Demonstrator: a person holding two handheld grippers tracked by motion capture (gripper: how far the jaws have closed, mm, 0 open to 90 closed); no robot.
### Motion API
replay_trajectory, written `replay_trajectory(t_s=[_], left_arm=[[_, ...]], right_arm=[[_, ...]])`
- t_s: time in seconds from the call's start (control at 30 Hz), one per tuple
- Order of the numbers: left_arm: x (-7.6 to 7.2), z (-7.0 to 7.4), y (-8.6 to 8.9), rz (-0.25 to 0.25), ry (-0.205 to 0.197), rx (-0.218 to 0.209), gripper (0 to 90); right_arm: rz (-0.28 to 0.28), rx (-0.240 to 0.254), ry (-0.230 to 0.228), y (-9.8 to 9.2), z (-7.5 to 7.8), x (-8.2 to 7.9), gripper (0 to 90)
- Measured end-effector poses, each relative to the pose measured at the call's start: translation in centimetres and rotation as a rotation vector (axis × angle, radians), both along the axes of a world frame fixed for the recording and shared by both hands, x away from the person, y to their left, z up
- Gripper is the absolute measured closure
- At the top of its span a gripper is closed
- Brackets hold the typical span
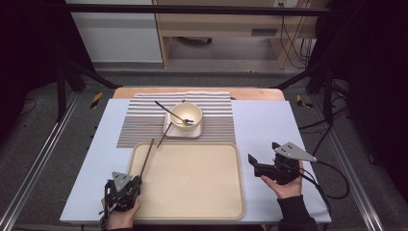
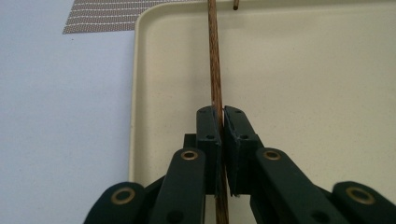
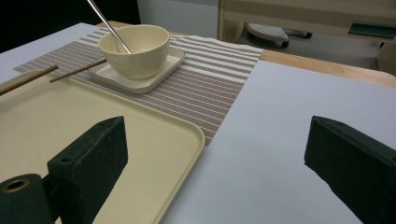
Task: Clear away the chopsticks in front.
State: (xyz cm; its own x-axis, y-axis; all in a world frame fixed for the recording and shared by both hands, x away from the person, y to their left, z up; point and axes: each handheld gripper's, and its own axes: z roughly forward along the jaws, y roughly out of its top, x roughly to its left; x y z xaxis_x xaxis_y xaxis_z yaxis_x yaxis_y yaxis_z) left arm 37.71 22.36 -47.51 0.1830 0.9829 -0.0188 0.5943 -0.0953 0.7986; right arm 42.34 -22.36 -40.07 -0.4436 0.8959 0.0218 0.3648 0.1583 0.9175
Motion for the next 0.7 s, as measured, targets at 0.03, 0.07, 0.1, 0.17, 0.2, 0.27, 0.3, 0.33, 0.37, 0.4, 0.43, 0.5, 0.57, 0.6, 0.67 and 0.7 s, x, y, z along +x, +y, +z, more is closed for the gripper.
replay_trajectory(t_s=[0.03, 0.07, 0.1, 0.17, 0.2, 0.27, 0.3, 0.33, 0.37, 0.4, 0.43, 0.5, 0.57, 0.6, 0.67, 0.7], left_arm=[[0.00, 0.00, 0.00, 0.000, 0.000, 0.000, 84.8], [-0.02, -0.03, -0.04, 0.000, 0.003, 0.002, 84.8], [-0.04, -0.04, -0.07, -0.001, 0.002, 0.001, 84.8], [-0.12, -0.06, -0.11, -0.002, 0.003, 0.007, 84.7], [-0.21, -0.14, -0.19, -0.003, 0.008, 0.015, 84.8], [-0.31, -0.21, -0.27, -0.002, 0.013, 0.022, 84.7], [-0.34, -0.25, -0.32, -0.002, 0.013, 0.026, 84.7], [-0.35, -0.29, -0.36, -0.004, 0.014, 0.028, 84.7], [-0.35, -0.35, -0.41, -0.006, 0.019, 0.028, 84.7], [-0.35, -0.35, -0.41, -0.006, 0.019, 0.028, 84.7], [-0.36, -0.38, -0.43, -0.008, 0.023, 0.027, 84.7], [-0.41, -0.48, -0.48, -0.012, 0.025, 0.027, 84.6], [-0.49, -0.61, -0.55, -0.017, 0.033, 0.025, 84.6], [-0.49, -0.60, -0.53, -0.020, 0.034, 0.023, 84.6], [-0.43, -0.61, -0.52, -0.022, 0.044, 0.017, 84.4], [-0.43, -0.61, -0.52, -0.022, 0.044, 0.017, 84.3]], right_arm=[[0.000, 0.000, 0.000, 0.00, 0.00, 0.00, 6.4], [0.000, -0.002, 0.000, 0.00, -0.01, 0.01, 6.4], [-0.001, -0.002, 0.000, -0.01, 0.00, 0.00, 6.4], [-0.001, -0.001, -0.001, -0.01, 0.01, -0.01, 6.4], [0.000, 0.003, 0.000, -0.02, 0.03, -0.02, 6.4], [-0.001, 0.000, -0.001, -0.04, 0.03, -0.02, 6.4], [0.000, 0.002, 0.000, -0.02, 0.03, -0.02, 6.4], [0.000, 0.002, 0.000, -0.01, 0.03, -0.02, 6.4], [0.000, 0.002, 0.000, -0.02, 0.03, -0.02, 6.4], [0.000, 0.002, 0.000, -0.02, 0.03, -0.02, 6.4], [-0.001, 0.001, 0.000, -0.02, 0.02, -0.01, 6.4], [-0.001, 0.001, 0.001, -0.01, 0.02, -0.01, 6.4], [-0.001, 0.002, 0.000, -0.02, 0.03, -0.02, 6.4], [-0.001, 0.002, 0.001, -0.02, 0.03, -0.02, 6.4], [-0.001, 0.001, 0.001, -0.01, 0.02, -0.01, 6.4], [-0.001, 0.001, 0.001, -0.01, 0.02, -0.01, 6.4]])
